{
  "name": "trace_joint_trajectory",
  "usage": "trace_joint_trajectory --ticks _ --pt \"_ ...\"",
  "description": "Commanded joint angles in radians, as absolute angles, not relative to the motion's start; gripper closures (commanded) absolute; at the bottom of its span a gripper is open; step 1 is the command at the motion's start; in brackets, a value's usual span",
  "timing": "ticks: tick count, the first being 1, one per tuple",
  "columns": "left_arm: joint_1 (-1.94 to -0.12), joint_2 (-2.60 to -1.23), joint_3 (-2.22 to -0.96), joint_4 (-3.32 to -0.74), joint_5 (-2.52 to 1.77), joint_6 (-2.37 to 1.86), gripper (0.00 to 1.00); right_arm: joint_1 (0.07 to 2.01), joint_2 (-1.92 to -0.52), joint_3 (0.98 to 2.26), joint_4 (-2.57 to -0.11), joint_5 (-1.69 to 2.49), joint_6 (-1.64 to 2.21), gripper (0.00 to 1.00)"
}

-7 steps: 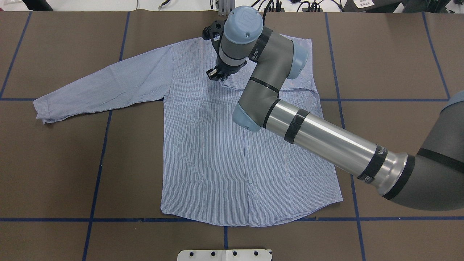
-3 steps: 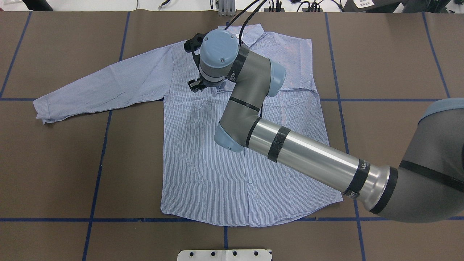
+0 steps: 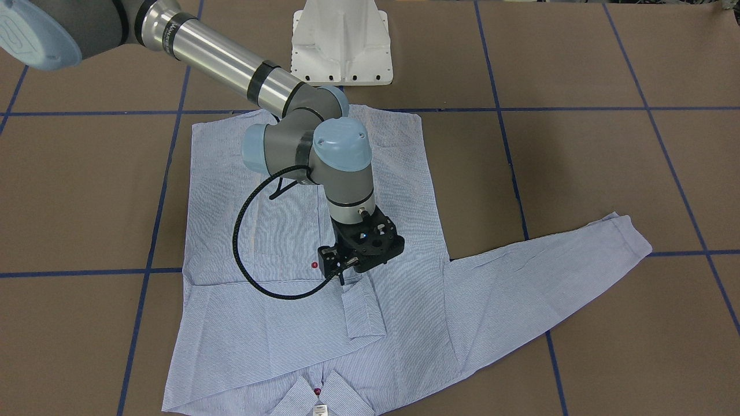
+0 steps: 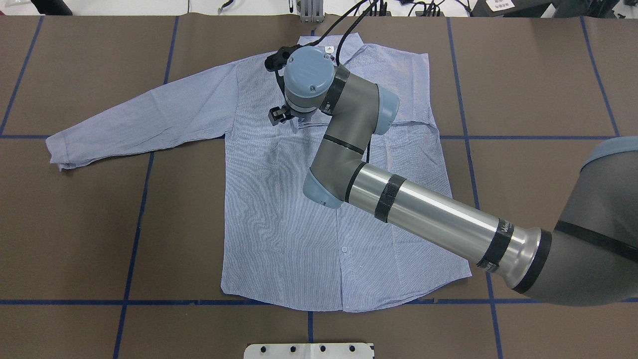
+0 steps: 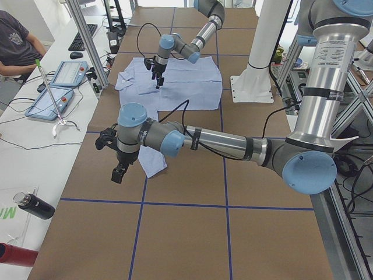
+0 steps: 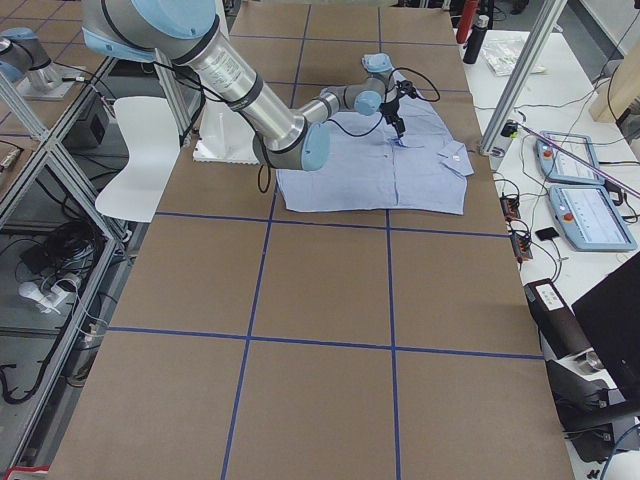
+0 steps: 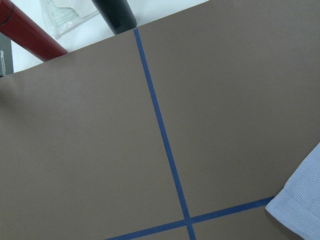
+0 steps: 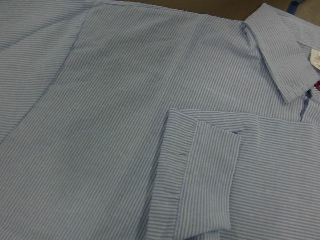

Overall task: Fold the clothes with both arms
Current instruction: 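Lower the sleeve across the chest below the collar with the right gripper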

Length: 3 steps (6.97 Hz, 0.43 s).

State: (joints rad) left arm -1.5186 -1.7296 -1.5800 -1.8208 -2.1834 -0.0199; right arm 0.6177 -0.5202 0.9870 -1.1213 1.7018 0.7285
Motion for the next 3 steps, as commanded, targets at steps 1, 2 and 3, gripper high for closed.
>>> trace_joint_trajectory --ticks 1,2,3 --pt "-1.519 -1.732 -1.580 -1.821 -2.183 -0.020 0.00 0.634 -0.529 0.929 -1.023 1.701 0.753 0.02" --pt "-1.519 -1.735 -1.580 -1.821 -2.183 -0.020 0.00 0.630 -0.529 0.843 -0.855 1.700 0.900 0.03" --pt "-1.519 -1.735 -1.580 -1.821 -2.183 -0.020 0.00 0.630 -0.529 0.825 -0.815 1.694 1.060 0.04"
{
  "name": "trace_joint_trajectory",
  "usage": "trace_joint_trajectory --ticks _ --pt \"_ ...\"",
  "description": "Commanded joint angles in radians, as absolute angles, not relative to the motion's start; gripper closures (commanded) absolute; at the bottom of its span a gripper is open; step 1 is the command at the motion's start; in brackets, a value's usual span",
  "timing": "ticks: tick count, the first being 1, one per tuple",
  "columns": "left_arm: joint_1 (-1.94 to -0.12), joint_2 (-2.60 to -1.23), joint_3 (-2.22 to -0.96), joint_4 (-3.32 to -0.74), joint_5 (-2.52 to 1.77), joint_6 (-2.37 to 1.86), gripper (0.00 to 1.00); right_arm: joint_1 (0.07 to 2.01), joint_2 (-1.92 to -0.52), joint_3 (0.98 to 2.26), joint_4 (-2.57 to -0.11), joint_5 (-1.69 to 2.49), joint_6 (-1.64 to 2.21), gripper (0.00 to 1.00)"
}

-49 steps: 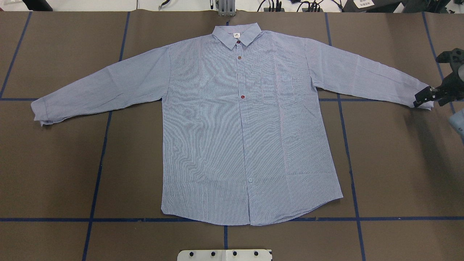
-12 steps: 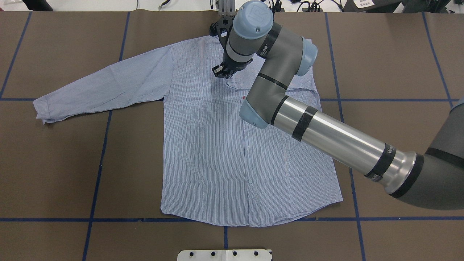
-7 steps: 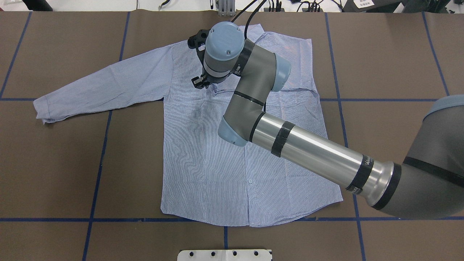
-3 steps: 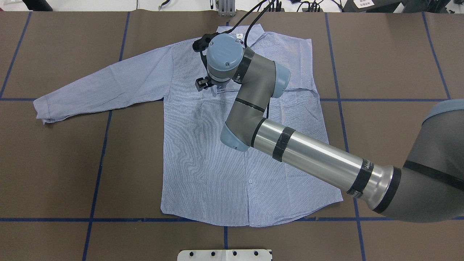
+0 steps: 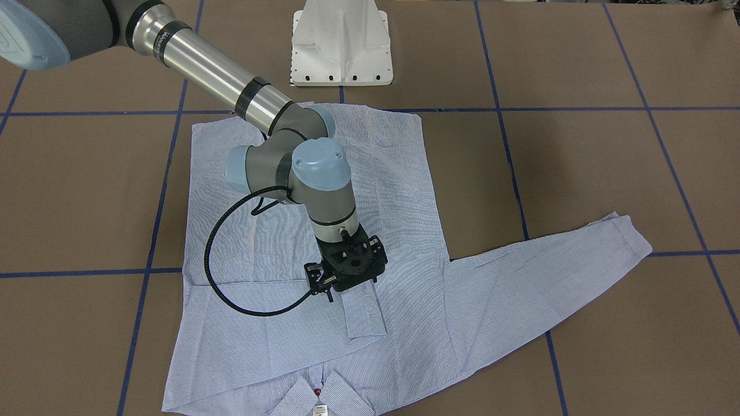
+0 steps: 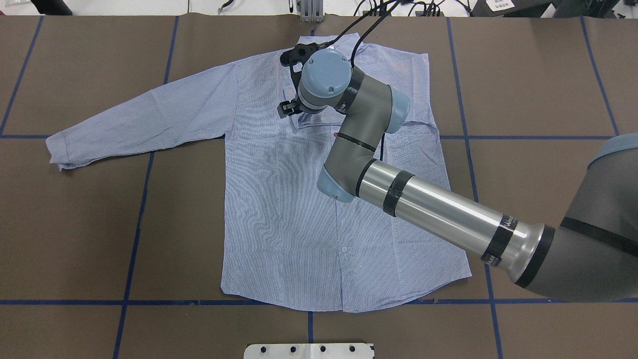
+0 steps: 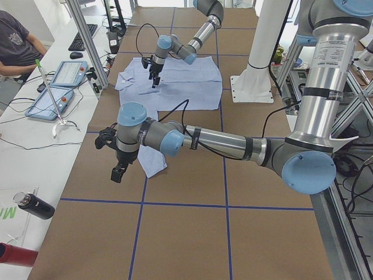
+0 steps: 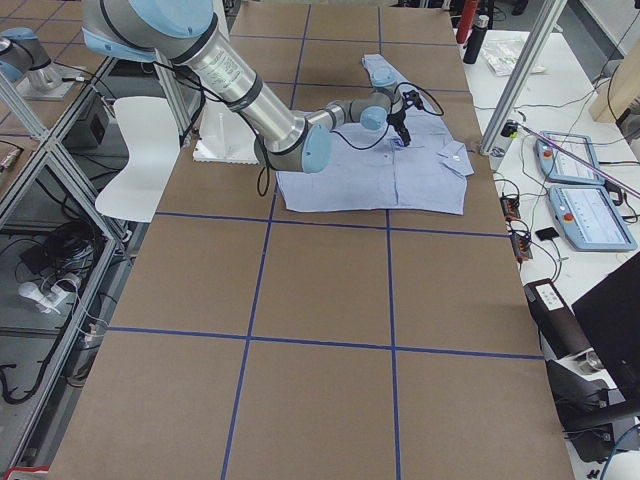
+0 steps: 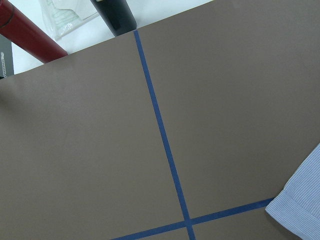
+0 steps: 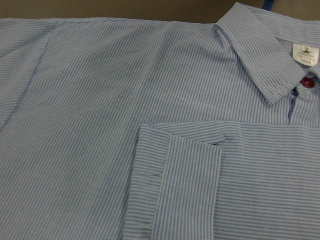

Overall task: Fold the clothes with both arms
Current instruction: 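Lower the sleeve across the chest below the collar with the right gripper, then drag the cuff across the chest with the right gripper while the left arm reaches out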

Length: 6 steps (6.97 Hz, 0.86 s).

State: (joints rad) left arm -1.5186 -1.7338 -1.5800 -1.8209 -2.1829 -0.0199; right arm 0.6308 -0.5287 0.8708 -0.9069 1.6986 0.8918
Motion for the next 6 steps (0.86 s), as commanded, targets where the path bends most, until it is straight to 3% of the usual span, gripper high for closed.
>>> trace_joint_trajectory --ticks 1,6 --pt "-1.520 -1.736 -1.582 -1.821 -2.183 -0.020 0.00 0.630 -0.531 0.813 -0.815 1.692 1.098 0.04" --pt "-1.523 -1.738 -1.582 -1.821 -2.183 -0.020 0.00 0.620 -0.522 0.802 -0.827 1.697 1.124 0.04"
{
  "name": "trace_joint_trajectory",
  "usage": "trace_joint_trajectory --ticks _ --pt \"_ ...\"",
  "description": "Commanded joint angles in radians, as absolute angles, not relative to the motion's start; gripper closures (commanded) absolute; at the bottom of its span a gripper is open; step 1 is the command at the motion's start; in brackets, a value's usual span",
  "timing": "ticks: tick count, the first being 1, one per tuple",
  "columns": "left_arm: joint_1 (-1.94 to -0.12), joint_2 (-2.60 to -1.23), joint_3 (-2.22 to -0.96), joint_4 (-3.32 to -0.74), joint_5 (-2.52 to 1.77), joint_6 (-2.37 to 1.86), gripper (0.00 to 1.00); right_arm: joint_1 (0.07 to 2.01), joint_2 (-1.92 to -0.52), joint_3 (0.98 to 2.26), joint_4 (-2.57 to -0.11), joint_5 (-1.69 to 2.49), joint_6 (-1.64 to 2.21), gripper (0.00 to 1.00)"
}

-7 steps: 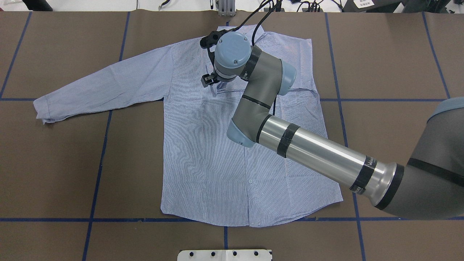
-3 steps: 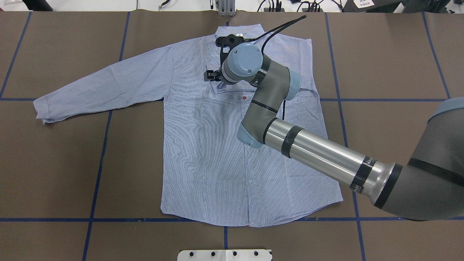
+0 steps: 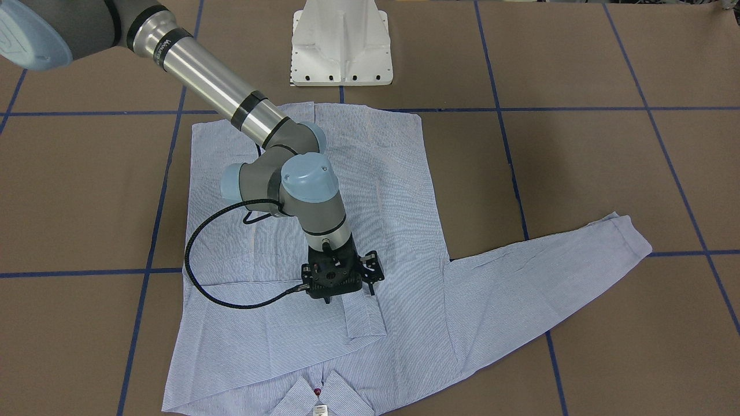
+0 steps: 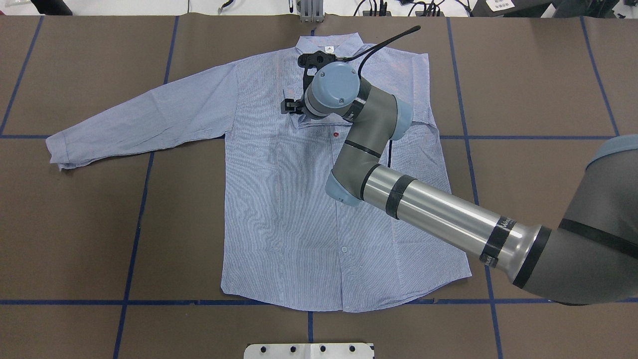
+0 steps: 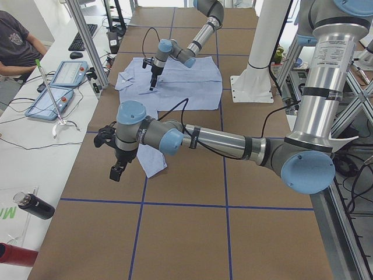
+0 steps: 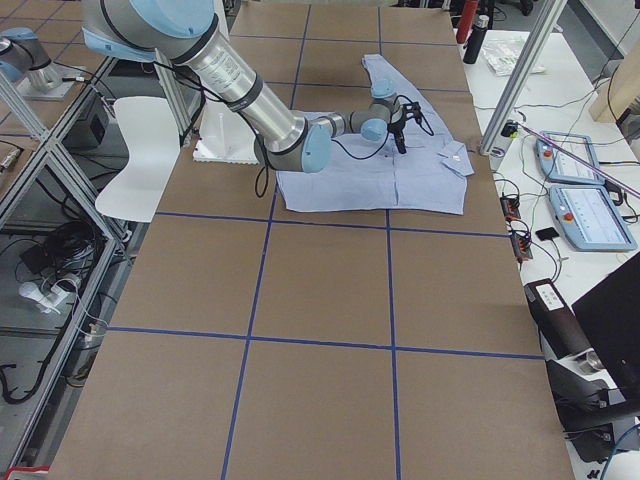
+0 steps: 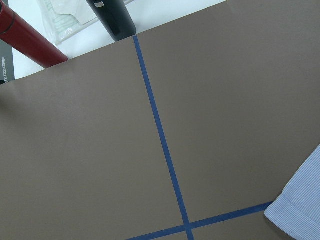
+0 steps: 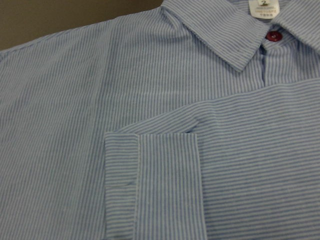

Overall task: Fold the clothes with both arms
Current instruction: 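Drag the cuff across the chest with the right gripper while the left arm reaches out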

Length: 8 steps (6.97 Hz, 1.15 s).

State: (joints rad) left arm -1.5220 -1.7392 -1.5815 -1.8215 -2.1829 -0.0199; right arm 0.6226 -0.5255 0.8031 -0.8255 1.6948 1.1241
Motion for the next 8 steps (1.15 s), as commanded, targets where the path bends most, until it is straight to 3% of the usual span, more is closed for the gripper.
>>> trace_joint_trajectory --ticks 1,8 --pt "-1.523 -1.738 -1.580 -1.821 -2.183 -0.020 0.00 0.620 -0.515 0.802 -0.828 1.698 1.124 0.04" --pt "-1.523 -1.732 -1.580 -1.821 -2.183 -0.020 0.00 0.600 -0.430 0.779 -0.847 1.697 1.109 0.04"
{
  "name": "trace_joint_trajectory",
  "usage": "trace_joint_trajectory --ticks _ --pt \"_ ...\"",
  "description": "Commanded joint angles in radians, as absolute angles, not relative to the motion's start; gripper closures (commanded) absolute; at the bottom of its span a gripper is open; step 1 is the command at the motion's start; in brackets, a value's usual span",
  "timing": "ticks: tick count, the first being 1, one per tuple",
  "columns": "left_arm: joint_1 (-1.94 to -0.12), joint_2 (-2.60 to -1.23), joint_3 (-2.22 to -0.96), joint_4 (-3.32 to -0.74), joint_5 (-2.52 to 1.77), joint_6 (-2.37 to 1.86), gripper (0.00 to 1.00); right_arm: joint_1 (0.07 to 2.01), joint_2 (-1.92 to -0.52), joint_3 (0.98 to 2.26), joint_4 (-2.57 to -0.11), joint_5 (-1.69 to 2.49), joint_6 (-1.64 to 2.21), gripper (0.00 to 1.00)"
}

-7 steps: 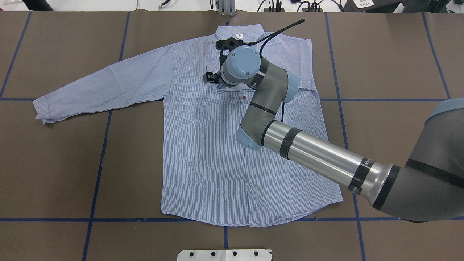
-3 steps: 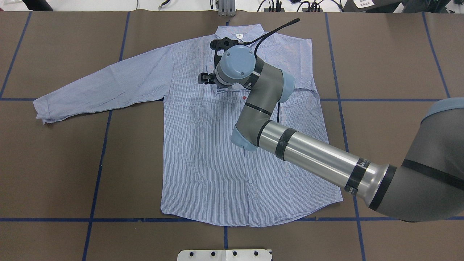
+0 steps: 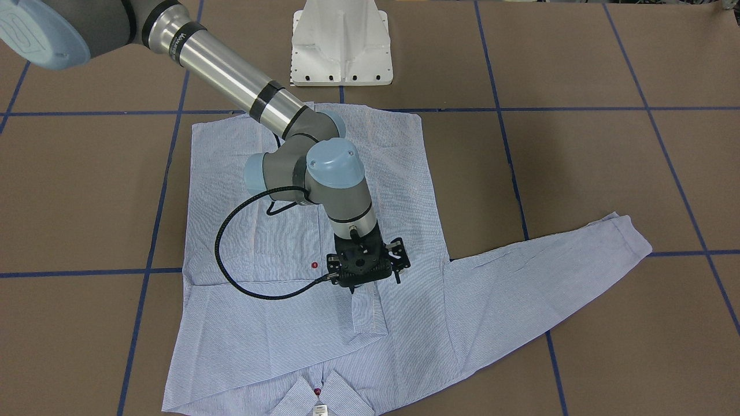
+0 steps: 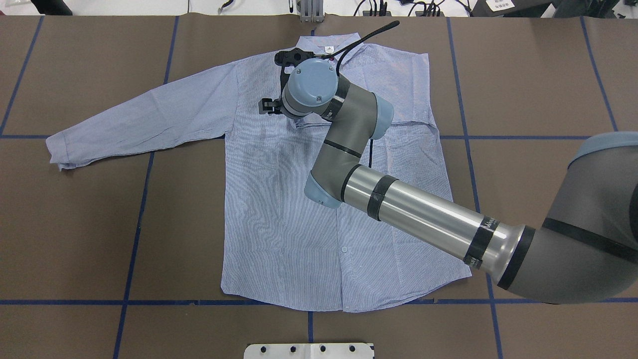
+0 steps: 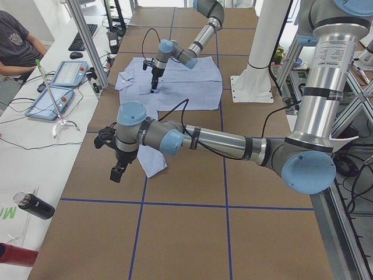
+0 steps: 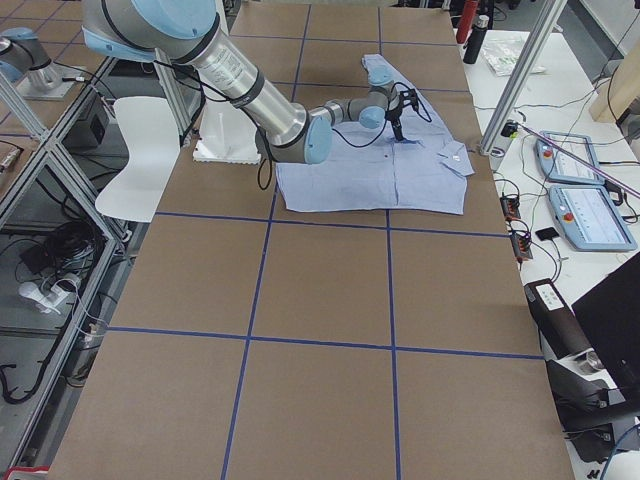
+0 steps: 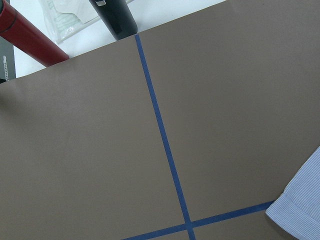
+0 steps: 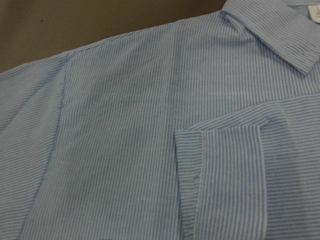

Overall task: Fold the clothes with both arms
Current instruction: 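Drag the cuff across the chest with the right gripper while the left arm reaches out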

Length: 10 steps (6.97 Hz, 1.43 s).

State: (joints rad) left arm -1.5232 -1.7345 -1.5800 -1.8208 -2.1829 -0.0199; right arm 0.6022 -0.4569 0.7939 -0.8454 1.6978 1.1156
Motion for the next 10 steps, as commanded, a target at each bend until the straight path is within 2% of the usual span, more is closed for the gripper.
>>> trace_joint_trajectory --ticks 1,5,6,8,10 --pt "-1.522 -1.732 -1.578 -1.822 -2.183 -0.018 0.00 0.589 -0.402 0.770 -0.847 1.695 1.108 0.04" --pt "-1.542 -1.736 -1.572 -1.821 -2.166 -0.026 0.00 0.525 -0.315 0.784 -0.851 1.698 1.111 0.02" --pt "-1.526 -1.743 -1.560 -1.836 -2.169 -0.141 0.00 0.526 -0.314 0.866 -0.955 1.709 1.114 0.02" --pt "-1.398 -1.741 -1.565 -1.867 -2.168 -0.363 0.00 0.551 -0.318 1.084 -1.369 1.782 1.089 0.01" --pt "-1.301 -1.685 -1.566 -2.047 -2.161 -0.655 0.00 0.636 -0.328 1.202 -1.690 1.969 1.069 0.01"
